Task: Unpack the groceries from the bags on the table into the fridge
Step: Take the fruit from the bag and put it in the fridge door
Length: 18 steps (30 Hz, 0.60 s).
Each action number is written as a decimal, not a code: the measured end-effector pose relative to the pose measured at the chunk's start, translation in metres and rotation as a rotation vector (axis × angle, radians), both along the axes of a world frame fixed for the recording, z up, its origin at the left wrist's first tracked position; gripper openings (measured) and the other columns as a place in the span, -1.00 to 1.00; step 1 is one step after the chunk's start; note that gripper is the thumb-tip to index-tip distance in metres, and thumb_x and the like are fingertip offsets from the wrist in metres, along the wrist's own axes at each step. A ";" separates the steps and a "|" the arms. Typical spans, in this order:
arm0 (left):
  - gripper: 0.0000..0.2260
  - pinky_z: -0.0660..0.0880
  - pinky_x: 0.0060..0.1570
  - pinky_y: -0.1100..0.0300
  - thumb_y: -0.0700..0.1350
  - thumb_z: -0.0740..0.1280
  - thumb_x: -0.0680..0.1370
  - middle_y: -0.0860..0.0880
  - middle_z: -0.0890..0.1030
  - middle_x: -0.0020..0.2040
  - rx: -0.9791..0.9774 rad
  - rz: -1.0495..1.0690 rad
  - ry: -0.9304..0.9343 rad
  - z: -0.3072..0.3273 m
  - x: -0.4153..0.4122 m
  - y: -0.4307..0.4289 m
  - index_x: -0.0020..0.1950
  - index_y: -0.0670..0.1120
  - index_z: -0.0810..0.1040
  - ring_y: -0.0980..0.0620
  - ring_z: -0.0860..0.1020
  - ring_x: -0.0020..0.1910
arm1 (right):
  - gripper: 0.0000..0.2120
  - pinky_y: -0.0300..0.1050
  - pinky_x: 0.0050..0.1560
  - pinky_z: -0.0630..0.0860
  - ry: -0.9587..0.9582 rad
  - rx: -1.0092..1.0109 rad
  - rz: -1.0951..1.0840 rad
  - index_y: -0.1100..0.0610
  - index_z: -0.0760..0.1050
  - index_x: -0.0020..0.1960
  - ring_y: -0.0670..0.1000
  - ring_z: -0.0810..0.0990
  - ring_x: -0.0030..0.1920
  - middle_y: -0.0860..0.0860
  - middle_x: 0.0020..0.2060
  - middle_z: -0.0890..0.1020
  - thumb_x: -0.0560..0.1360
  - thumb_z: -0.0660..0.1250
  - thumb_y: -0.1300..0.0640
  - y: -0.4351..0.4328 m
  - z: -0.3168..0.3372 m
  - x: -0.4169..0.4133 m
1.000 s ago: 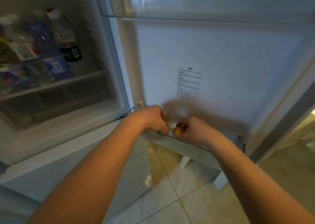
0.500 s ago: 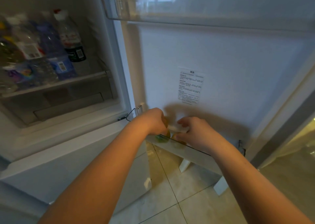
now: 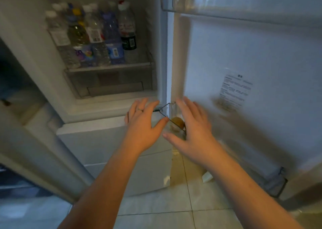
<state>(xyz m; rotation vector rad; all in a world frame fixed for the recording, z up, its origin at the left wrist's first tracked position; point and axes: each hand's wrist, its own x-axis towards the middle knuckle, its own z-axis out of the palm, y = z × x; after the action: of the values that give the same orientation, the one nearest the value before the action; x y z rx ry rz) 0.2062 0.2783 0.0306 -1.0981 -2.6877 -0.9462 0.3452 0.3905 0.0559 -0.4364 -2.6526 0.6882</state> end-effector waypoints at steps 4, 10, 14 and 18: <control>-0.37 -0.08 0.55 -0.19 0.36 0.13 0.56 0.04 -0.06 0.65 -0.057 0.158 0.013 -0.018 0.006 -0.042 0.59 0.22 0.11 -0.06 -0.15 0.62 | 0.00 0.17 0.53 -0.14 -0.065 0.053 0.108 -0.20 -0.31 0.57 0.05 -0.35 0.57 -0.09 0.58 -0.31 0.44 0.30 -0.39 -0.021 -0.015 -0.010; -0.28 -0.19 0.52 -0.21 0.45 -0.03 0.52 0.04 -0.28 0.63 -0.220 0.416 -0.009 -0.047 0.037 -0.100 0.61 0.25 -0.17 -0.12 -0.28 0.60 | 0.08 0.26 0.52 -0.22 -0.183 0.083 0.230 -0.23 -0.46 0.52 0.08 -0.44 0.54 -0.12 0.53 -0.43 0.40 0.29 -0.44 -0.047 -0.042 -0.015; -0.26 -0.24 0.51 -0.23 0.50 -0.14 0.48 0.06 -0.34 0.61 -0.267 0.541 -0.075 -0.062 0.071 -0.134 0.57 0.27 -0.30 -0.11 -0.34 0.59 | 0.11 0.29 0.53 -0.22 -0.273 0.091 0.322 -0.20 -0.46 0.53 0.11 -0.44 0.54 -0.09 0.53 -0.45 0.39 0.30 -0.45 -0.057 -0.056 -0.009; -0.24 -0.32 0.49 -0.20 0.49 -0.17 0.45 0.07 -0.41 0.58 -0.312 0.634 -0.146 -0.072 0.112 -0.156 0.57 0.27 -0.34 -0.09 -0.44 0.54 | 0.12 0.31 0.53 -0.23 -0.320 0.081 0.401 -0.20 -0.46 0.53 0.11 -0.43 0.54 -0.09 0.53 -0.45 0.38 0.31 -0.45 -0.065 -0.067 0.005</control>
<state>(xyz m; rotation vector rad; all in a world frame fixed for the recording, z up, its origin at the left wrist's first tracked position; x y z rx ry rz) 0.3179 0.1226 -0.0413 -0.1491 -3.0558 -0.5192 0.3498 0.3251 -0.0109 0.0186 -3.1004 0.6646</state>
